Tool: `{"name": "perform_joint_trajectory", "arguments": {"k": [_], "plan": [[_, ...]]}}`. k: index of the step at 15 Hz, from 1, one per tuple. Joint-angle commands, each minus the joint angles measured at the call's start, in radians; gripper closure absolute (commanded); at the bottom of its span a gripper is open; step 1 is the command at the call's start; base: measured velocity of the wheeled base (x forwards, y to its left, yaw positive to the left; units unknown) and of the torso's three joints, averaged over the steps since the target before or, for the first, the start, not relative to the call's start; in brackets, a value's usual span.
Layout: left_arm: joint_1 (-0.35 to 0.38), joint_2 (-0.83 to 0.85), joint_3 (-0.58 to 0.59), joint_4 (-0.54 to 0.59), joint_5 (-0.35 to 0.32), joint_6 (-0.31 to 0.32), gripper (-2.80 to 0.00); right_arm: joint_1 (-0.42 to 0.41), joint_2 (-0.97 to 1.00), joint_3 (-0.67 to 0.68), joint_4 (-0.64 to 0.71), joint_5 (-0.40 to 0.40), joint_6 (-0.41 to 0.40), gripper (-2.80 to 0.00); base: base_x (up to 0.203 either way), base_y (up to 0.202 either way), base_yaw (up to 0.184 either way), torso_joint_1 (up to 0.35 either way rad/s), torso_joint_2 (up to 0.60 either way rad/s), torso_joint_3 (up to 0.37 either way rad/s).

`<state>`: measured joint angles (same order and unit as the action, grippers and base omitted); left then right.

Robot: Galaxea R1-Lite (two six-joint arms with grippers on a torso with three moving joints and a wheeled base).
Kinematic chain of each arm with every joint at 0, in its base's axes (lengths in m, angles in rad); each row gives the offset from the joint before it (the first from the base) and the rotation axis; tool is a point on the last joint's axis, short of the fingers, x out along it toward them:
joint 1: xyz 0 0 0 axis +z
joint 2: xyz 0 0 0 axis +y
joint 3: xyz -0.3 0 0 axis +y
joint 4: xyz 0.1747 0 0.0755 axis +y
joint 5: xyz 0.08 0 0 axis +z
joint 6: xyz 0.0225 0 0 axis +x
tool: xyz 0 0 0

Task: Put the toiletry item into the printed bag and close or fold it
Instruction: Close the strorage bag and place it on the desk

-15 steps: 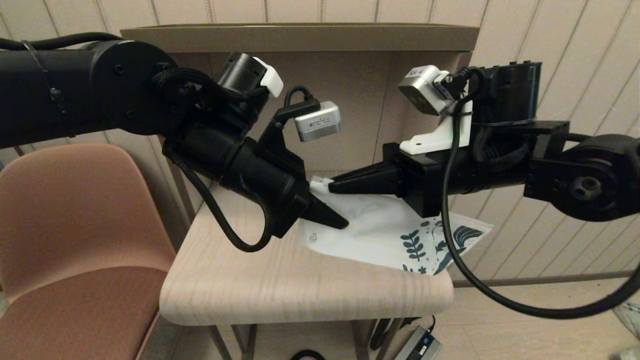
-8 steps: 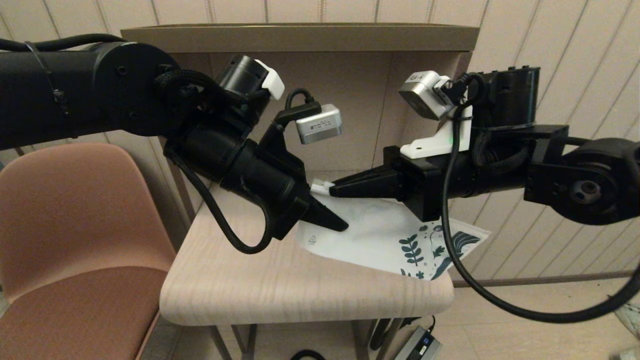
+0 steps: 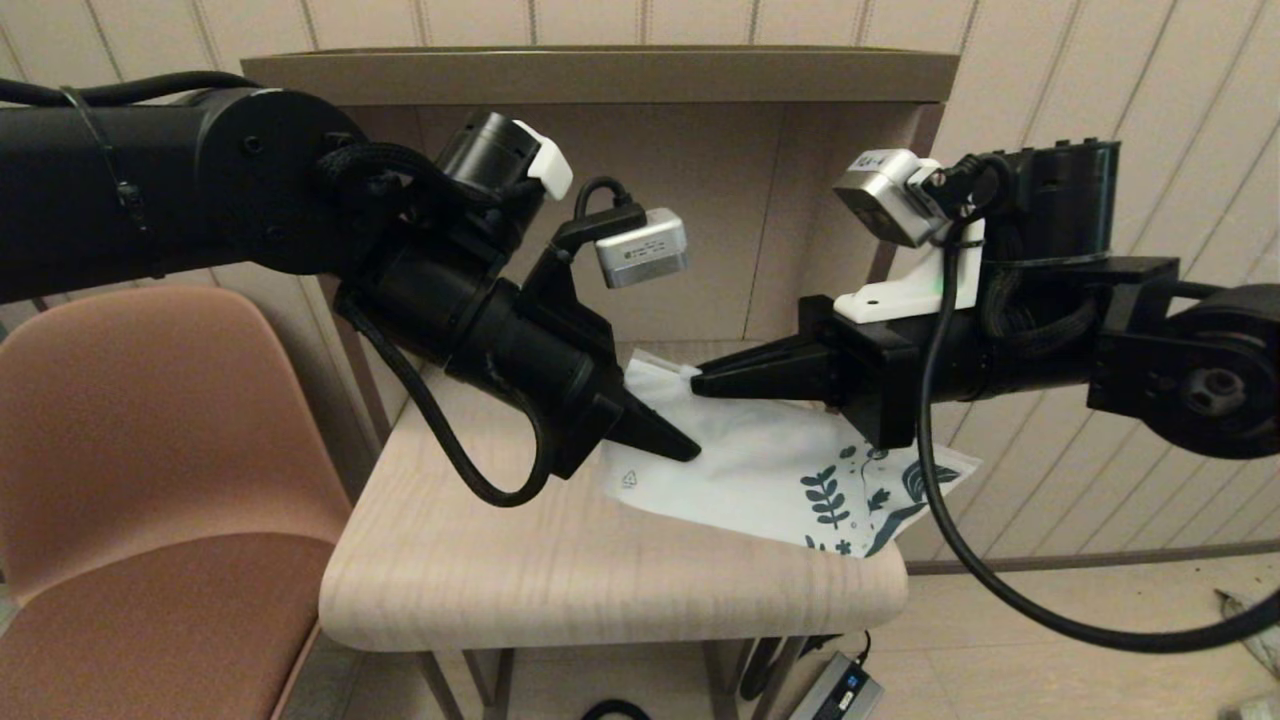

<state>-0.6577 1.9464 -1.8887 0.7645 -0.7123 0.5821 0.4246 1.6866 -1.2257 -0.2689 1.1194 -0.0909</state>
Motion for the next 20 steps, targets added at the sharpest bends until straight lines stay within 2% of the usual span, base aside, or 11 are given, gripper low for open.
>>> {"name": "perform_joint_trajectory", "arguments": {"k": [1, 7, 20], "plan": [[0.000, -0.001, 0.000, 0.007, -0.004, 0.004, 0.00, -0.006, -0.004, 0.000, -0.003, 0.007, -0.001, 0.00, 0.000, 0.000, 0.000, 0.000, 0.00, 0.000], [0.014, -0.042, -0.001, 0.004, -0.005, 0.002, 0.00, -0.026, -0.008, 0.013, -0.003, 0.007, -0.001, 0.00, 0.000, 0.000, 0.000, 0.000, 0.00, 0.000], [0.149, -0.155, 0.049, 0.006, -0.004, 0.005, 0.00, -0.099, -0.020, 0.016, -0.004, 0.008, -0.003, 0.00, 0.000, 0.000, 0.000, 0.000, 0.00, 0.000]]}}
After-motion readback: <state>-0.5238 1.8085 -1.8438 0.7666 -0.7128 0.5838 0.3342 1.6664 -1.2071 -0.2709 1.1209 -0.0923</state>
